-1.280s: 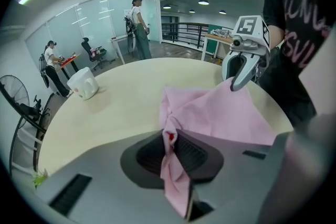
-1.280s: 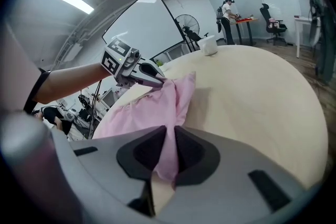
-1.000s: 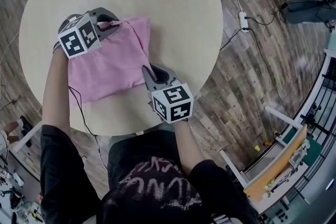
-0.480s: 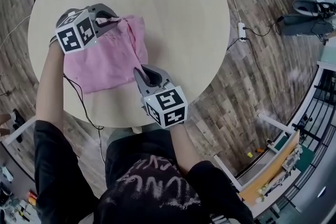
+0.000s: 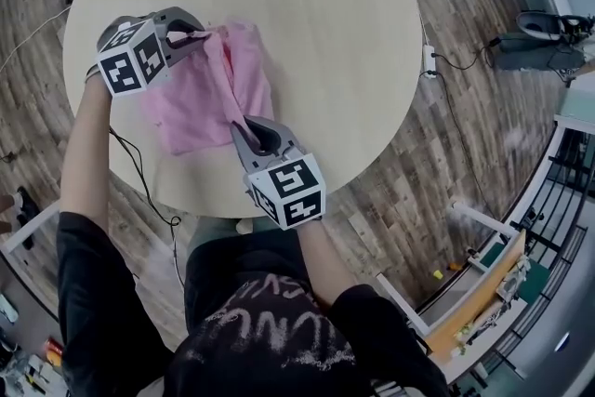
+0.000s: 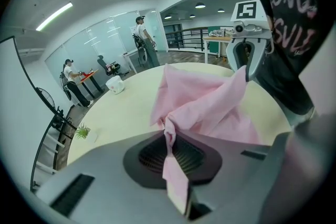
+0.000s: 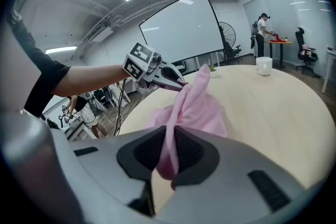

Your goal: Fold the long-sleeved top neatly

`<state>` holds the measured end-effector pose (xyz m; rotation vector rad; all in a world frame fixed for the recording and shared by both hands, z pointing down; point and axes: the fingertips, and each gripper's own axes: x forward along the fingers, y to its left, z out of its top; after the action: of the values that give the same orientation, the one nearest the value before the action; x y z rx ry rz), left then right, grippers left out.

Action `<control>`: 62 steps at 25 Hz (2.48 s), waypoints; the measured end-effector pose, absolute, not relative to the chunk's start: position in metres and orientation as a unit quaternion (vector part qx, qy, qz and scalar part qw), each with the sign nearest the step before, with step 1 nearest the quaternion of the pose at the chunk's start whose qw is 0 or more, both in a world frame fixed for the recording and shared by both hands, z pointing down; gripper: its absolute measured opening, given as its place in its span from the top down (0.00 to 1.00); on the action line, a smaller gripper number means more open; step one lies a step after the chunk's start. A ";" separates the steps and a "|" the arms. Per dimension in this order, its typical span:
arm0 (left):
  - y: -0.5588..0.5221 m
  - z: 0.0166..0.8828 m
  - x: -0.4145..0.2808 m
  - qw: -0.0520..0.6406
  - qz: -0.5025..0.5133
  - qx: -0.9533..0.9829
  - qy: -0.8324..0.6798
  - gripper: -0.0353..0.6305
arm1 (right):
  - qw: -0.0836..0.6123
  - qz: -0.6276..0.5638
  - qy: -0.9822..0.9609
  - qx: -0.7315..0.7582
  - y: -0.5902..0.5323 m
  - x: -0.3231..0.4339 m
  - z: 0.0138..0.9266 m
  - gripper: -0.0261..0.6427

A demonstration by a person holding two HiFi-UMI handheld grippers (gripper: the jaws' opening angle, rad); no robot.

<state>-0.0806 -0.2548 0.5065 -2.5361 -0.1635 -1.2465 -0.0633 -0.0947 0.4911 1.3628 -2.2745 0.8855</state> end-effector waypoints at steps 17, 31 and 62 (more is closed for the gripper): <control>-0.261 0.533 -0.189 0.129 -0.402 -0.906 -0.002 0.90 | 0.217 0.291 -0.831 0.420 -0.100 -0.197 0.498 0.89; -0.282 0.537 -0.282 0.107 -0.399 -0.903 0.115 0.83 | 0.256 0.294 -0.840 0.378 -0.103 -0.255 0.523 0.85; -0.197 0.517 -0.267 0.025 -0.334 -0.911 0.240 0.83 | 0.166 0.288 -0.788 0.518 -0.075 -0.127 0.513 0.86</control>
<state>-0.2666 -0.1973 0.5165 -2.8176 0.7433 -1.0336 -0.1271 -0.0749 0.5125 1.4757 -2.2440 0.8187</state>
